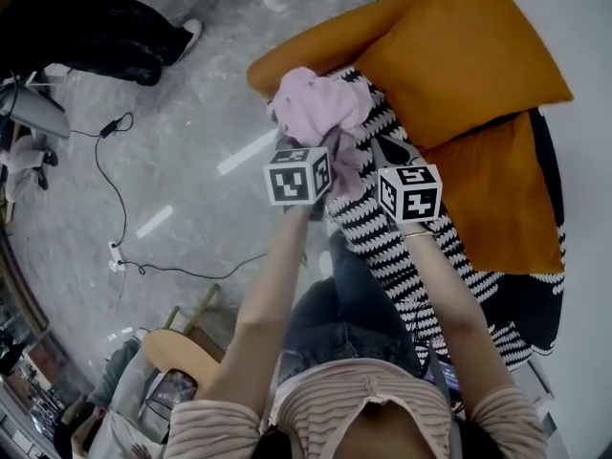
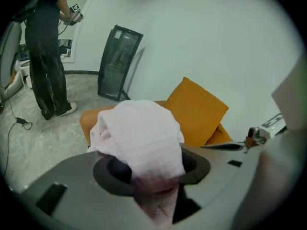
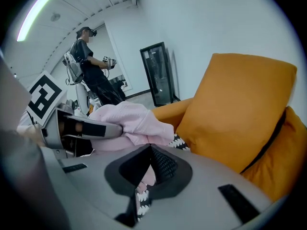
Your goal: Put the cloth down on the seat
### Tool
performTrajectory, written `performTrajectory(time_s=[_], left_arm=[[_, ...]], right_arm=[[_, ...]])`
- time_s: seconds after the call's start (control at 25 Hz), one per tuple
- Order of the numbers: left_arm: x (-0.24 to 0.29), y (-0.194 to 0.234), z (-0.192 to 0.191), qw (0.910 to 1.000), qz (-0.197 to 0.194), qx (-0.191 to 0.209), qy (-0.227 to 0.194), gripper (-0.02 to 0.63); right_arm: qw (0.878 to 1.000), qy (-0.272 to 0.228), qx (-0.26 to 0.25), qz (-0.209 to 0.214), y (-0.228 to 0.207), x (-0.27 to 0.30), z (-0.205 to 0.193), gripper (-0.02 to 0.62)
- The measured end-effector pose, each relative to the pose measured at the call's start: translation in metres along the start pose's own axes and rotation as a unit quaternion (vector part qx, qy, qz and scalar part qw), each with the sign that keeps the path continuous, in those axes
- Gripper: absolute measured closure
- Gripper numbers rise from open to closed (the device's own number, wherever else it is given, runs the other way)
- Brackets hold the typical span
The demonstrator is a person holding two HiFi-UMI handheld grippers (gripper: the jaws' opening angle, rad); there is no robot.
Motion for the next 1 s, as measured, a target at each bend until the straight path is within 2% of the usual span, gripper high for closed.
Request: performTrajectory(time_s=[0.32, 0.6, 1.0], left_arm=[[0.033, 0.012, -0.020, 0.9998, 0.010, -0.002, 0.017, 0.388], [0.066, 0.025, -0.023, 0.9994, 0.013, -0.009, 0.030, 0.388], [0.091, 0.044, -0.039, 0.9984, 0.018, -0.010, 0.053, 0.388]], right_arm=[[1.000, 0.016, 0.006, -0.004, -0.007, 0.029, -0.019, 0.588], [0.999, 0.035, 0.009, -0.007, -0.020, 0.059, -0.025, 0.588], [0.998, 0.055, 0.013, -0.003, -0.014, 0.083, -0.039, 0.588]])
Point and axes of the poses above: the fingertips, and each gripper's own axes: x forward along the fingers, y to its left, z out of its top, the point moved 7 cm from there along -x, backward along the fingers, and after that the axes turned 4 degrees about -z, right-handed, at the moved point
